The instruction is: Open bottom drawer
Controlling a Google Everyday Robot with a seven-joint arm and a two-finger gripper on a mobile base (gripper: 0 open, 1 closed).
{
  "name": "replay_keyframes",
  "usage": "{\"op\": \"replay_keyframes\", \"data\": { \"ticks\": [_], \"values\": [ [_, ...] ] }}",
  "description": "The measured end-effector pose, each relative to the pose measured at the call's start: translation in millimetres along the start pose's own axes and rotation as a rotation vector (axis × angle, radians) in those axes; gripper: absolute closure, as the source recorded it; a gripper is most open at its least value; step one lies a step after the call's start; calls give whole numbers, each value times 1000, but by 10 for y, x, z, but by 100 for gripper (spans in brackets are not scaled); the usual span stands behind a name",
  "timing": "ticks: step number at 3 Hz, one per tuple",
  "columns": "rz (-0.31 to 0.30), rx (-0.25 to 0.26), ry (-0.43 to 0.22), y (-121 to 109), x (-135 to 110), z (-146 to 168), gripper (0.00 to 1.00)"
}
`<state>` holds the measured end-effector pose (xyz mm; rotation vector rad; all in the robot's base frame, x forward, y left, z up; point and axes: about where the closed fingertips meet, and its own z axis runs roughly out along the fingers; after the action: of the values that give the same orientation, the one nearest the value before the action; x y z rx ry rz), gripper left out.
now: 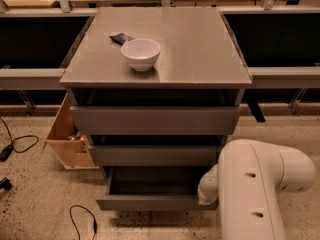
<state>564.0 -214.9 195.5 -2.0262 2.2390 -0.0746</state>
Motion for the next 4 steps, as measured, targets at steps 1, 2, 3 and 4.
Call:
{"op": "replay_keyframes", "data": {
  "ticks": [1,2,3,4],
  "values": [
    [6,-18,6,106,43,-22,100],
    [13,-34,1,188,42,-68,100],
    [14,-65,-9,362,106,-99,98],
    [14,-65,-9,362,106,-99,75]
  ]
}}
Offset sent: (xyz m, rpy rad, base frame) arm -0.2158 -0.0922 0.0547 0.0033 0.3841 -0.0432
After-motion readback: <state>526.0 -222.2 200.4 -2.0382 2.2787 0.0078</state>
